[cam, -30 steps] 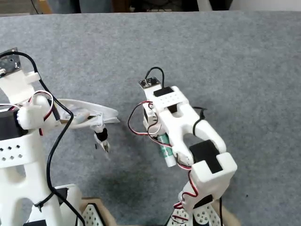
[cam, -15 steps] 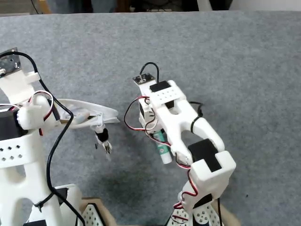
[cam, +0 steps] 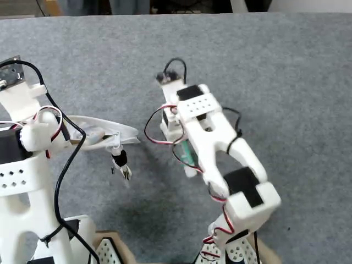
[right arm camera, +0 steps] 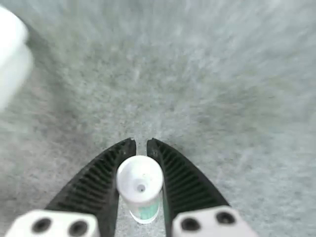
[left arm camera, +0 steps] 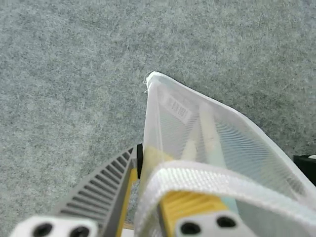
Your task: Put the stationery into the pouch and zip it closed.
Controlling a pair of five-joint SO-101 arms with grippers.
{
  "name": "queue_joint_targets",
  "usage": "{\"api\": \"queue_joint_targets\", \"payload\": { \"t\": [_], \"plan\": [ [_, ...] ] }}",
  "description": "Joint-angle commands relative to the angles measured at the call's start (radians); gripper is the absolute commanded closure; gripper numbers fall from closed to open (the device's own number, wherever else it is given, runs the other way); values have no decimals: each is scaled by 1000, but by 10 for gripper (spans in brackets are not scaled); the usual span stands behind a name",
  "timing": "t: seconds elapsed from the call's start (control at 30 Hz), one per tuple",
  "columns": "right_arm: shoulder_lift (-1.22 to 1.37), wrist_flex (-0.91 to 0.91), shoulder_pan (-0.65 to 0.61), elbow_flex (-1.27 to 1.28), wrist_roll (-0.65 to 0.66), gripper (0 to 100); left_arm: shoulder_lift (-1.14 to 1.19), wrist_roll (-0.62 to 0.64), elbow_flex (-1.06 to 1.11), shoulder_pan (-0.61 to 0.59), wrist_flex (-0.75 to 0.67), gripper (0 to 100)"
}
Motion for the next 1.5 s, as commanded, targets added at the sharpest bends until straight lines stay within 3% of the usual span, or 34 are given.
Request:
{"api": "queue_joint_targets", "payload": {
  "t": [0.0, 0.3, 0.9, 1.47],
  "plan": [
    [-130, 38, 8, -85, 12, 986, -25, -8, -4, -12, -28, 971],
    [-223, 104, 9, -202, 6, 986, -25, -8, -4, -12, -28, 971],
    [-354, 164, -3, -690, 8, 986, -25, -6, -4, -4, -26, 971],
    [-354, -115, -370, -707, 5, 986, -35, -5, 30, -4, -34, 971]
  ]
}}
